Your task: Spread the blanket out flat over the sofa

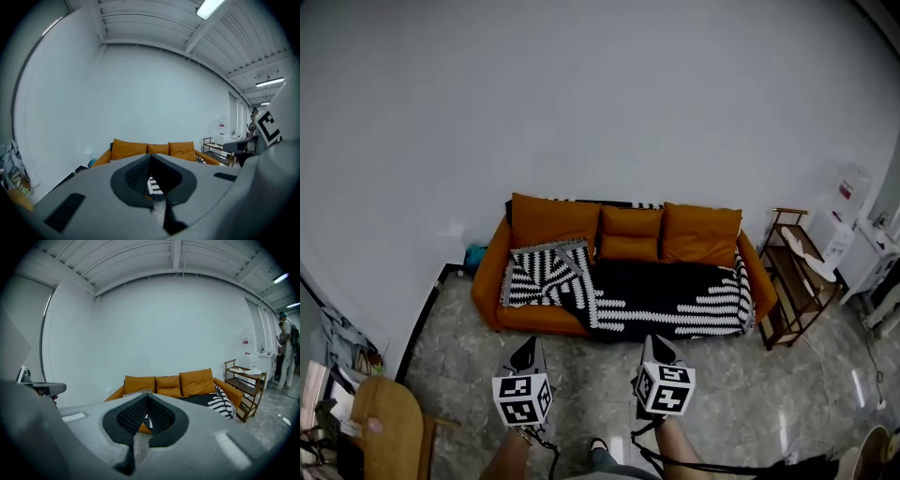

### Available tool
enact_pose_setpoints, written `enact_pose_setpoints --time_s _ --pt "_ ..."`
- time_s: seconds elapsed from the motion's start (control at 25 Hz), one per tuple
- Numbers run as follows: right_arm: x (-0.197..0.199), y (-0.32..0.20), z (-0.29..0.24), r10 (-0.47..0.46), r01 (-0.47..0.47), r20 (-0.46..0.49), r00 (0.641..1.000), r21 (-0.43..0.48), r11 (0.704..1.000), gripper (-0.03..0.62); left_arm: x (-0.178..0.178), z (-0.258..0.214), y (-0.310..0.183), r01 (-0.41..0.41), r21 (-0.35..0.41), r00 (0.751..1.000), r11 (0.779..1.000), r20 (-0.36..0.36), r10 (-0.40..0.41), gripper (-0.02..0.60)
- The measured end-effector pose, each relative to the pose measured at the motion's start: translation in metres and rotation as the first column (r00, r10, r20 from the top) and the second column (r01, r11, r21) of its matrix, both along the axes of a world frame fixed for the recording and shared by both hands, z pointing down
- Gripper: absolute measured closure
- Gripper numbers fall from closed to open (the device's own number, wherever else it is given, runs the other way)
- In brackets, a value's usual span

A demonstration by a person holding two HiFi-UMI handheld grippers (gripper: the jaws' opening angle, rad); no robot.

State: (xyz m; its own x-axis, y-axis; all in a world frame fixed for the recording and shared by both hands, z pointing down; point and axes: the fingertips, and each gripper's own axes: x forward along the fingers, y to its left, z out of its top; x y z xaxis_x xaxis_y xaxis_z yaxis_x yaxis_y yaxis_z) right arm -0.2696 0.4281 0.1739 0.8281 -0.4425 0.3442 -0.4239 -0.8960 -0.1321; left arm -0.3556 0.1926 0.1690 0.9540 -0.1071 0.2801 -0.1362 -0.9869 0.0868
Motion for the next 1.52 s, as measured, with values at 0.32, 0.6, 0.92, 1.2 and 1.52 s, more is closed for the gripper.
enact_pose_setpoints --time_s 0.32,0.6,0.92,1.2,1.52 --pt "0.065 0.005 -0.001 -0.028 0.028 0.008 1.000 -0.002 1.000 0.589 0.060 -0.001 0.002 0.020 -0.003 1.000 1.000 0.005 -0.020 0.577" --pt "0.115 0.003 -0.003 -0.051 0.051 0.008 0.999 0.010 0.999 0.589 0.106 -0.003 0.000 0.039 0.000 0.999 0.999 -0.003 -0.039 0.577" --pt "0.154 -0.004 0.000 -0.061 0.061 0.021 0.998 0.026 0.998 0.589 0.140 0.002 -0.010 0.059 -0.007 0.998 0.998 0.003 -0.059 0.577" --pt "0.176 -0.015 0.011 -0.058 0.057 0.049 0.997 0.024 0.998 0.589 0.162 0.013 -0.021 0.058 -0.012 0.998 0.998 0.027 -0.058 0.577" --pt "0.206 -0.030 0.023 -0.051 0.052 0.066 0.997 -0.012 0.999 0.589 0.197 0.027 -0.046 0.068 -0.048 0.997 0.997 0.037 -0.066 0.577"
